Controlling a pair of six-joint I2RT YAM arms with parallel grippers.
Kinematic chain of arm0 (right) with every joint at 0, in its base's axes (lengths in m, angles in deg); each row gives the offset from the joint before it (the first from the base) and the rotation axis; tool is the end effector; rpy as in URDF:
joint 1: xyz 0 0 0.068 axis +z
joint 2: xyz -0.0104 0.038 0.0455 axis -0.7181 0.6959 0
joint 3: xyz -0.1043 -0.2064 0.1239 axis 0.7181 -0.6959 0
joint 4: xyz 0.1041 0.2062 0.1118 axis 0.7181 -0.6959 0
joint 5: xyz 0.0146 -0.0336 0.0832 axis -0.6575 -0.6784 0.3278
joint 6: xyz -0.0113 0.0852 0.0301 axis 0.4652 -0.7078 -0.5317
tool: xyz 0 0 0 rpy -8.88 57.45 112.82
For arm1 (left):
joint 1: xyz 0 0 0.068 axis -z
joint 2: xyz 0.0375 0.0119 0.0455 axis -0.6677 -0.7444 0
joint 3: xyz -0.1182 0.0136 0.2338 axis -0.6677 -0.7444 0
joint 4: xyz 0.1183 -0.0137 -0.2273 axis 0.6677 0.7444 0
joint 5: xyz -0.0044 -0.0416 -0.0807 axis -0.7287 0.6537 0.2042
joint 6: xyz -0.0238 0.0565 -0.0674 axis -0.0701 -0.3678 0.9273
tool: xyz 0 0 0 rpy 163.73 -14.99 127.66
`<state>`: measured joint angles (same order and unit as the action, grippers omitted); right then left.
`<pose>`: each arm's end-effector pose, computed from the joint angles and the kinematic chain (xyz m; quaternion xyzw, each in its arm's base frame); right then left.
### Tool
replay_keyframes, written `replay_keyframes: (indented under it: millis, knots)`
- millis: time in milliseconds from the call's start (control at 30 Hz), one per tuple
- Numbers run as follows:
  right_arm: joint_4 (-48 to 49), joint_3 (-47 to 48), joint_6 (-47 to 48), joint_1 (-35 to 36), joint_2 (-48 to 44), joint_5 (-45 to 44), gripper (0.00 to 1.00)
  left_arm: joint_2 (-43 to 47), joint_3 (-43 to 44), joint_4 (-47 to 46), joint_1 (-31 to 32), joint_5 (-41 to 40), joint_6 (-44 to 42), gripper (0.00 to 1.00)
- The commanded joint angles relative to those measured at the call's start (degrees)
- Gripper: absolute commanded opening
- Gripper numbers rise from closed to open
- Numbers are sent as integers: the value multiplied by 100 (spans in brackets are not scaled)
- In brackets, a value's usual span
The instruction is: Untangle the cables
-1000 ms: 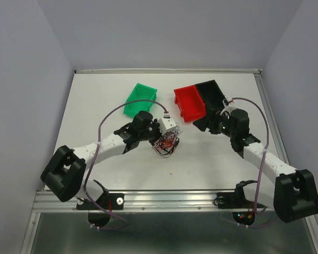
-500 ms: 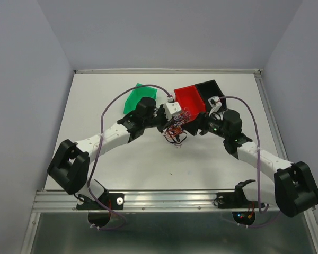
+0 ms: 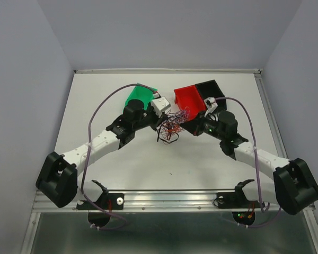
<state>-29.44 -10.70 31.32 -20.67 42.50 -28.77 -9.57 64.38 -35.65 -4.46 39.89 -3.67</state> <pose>0.2612 0.1640 0.2144 -0.1138 0.7603 0.4459 0.4585 0.2616 -0.2374 0.2791 0.4367 0.6331 -0.2641 0.5820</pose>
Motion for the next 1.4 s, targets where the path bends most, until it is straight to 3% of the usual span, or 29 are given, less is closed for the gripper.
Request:
replay_keyframes:
  millis: [0, 267, 300, 367, 433, 500, 600, 767, 1067, 1267, 1367]
  knots:
    - [-387, -6, 101, 25, -770, -1518, 1, 768, -314, -1065, -420, -1325, 395, 0]
    - [-1012, -155, 5, 17, -1606, -2863, 1, 1015, -490, -1005, -693, -1442, 404, 0]
    - [-1012, -182, -4, 17, -1694, -2891, 8, 1024, -517, -1004, -702, -1460, 370, 0]
    - [-995, -235, 40, 25, -1931, -2770, 13, 1076, -561, -1013, -711, -1146, 317, 0]
    - [-924, -253, 119, 17, -2028, -2733, 13, 1103, -613, -1004, -711, -846, 203, 0]
    - [-968, -235, 110, 17, -2099, -2829, 6, 1164, -622, -1004, -711, -992, 237, 0]
    - [-1556, -191, -187, 17, -2283, -4180, 3, 1234, -587, -1039, -763, -1799, 448, 0]
    - [-2013, -393, -583, 17, -2976, -5577, 3, 1751, -806, -1276, -1097, -2039, 668, 0]
    - [-2576, -674, -830, 17, -4522, -7065, 3, 2430, -1255, -1698, -1159, -2225, 668, 2]
    - [-2691, -657, -585, 17, -5166, -6788, 6, 2526, -1343, -1716, -1159, -1400, 458, 2]
    - [-2621, -552, -331, 17, -5123, -6312, 28, 2649, -1422, -1716, -1159, -785, 343, 2]
